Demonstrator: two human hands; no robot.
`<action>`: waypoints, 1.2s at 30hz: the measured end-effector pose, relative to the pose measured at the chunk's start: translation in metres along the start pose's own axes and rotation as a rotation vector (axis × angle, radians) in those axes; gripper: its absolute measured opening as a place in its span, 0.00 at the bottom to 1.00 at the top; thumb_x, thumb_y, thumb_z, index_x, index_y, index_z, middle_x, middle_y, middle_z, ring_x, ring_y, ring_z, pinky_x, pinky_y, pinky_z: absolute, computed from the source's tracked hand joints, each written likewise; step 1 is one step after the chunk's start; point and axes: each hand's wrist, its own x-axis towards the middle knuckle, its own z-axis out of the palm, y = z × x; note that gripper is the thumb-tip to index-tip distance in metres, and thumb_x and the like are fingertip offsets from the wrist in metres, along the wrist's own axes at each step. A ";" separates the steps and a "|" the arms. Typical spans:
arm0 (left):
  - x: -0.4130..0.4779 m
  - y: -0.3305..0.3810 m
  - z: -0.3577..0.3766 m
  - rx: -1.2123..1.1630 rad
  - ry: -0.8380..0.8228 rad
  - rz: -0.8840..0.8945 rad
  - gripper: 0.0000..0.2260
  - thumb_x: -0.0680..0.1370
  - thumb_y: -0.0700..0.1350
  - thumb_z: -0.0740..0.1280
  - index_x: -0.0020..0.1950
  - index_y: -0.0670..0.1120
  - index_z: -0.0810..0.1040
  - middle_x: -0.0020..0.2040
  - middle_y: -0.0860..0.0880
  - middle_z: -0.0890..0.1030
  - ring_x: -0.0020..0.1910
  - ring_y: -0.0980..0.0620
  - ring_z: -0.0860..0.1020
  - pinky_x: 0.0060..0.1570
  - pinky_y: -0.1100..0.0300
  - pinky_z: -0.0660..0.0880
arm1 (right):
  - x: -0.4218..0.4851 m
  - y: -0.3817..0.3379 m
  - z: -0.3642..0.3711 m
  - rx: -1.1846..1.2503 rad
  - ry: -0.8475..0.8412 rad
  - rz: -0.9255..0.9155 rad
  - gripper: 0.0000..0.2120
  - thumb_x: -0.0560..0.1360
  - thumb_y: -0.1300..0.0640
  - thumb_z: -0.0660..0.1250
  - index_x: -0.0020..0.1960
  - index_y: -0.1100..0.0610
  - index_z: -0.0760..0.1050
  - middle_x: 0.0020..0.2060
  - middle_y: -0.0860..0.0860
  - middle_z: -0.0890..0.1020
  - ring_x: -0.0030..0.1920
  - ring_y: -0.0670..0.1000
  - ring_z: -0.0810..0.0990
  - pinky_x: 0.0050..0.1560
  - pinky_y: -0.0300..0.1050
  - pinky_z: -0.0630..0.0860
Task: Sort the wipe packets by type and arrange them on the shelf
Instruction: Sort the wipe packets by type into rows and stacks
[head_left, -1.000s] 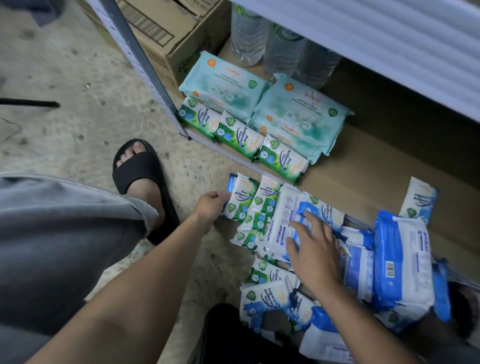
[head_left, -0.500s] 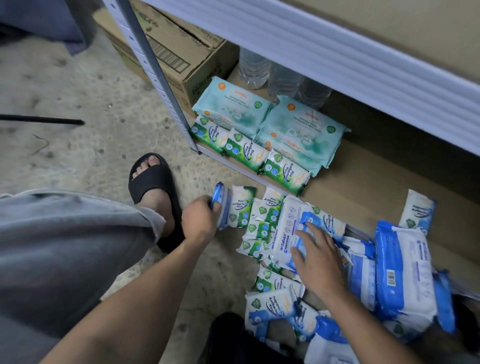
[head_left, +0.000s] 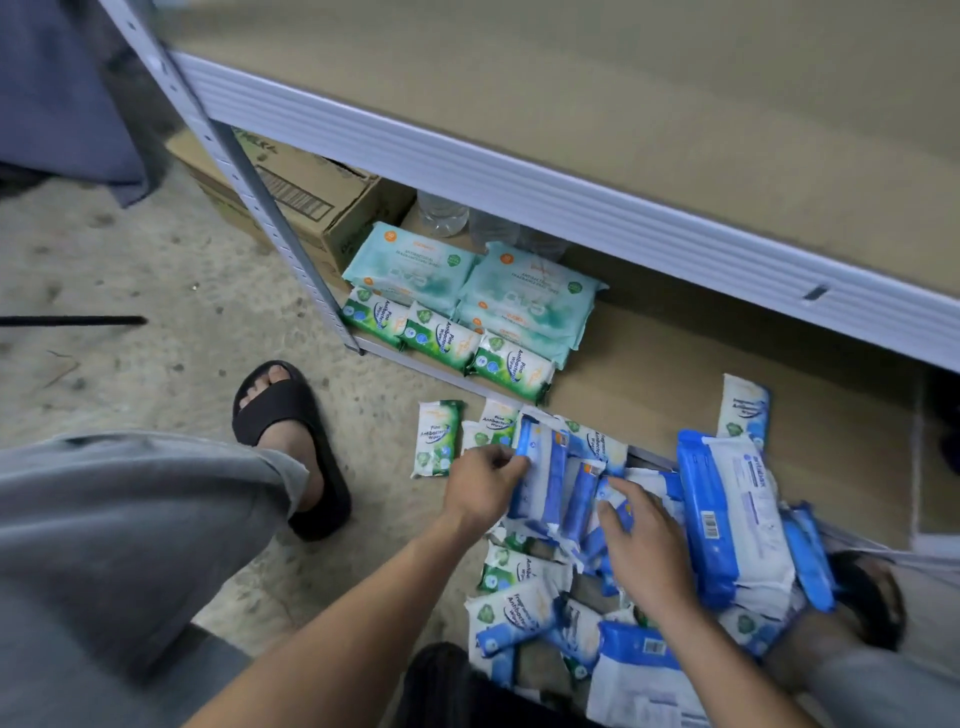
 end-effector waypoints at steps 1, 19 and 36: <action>-0.004 0.000 0.011 -0.029 -0.070 0.001 0.08 0.78 0.47 0.70 0.47 0.42 0.83 0.40 0.46 0.84 0.38 0.53 0.77 0.42 0.58 0.76 | -0.003 0.004 -0.004 0.024 0.027 0.027 0.17 0.82 0.51 0.63 0.70 0.50 0.73 0.65 0.50 0.78 0.64 0.53 0.76 0.59 0.46 0.71; -0.009 -0.043 -0.025 0.314 0.086 0.012 0.11 0.77 0.47 0.69 0.59 0.51 0.83 0.54 0.55 0.85 0.47 0.54 0.82 0.53 0.60 0.77 | 0.001 -0.018 0.009 -0.237 -0.053 -0.162 0.22 0.80 0.50 0.63 0.74 0.51 0.70 0.70 0.48 0.72 0.70 0.54 0.68 0.70 0.51 0.66; 0.075 -0.092 -0.057 0.150 0.245 -0.201 0.18 0.75 0.52 0.71 0.64 0.49 0.80 0.57 0.49 0.83 0.54 0.49 0.81 0.54 0.56 0.77 | 0.099 -0.105 0.099 -0.796 -0.181 -0.364 0.18 0.83 0.48 0.55 0.69 0.50 0.73 0.59 0.49 0.81 0.64 0.54 0.70 0.59 0.53 0.62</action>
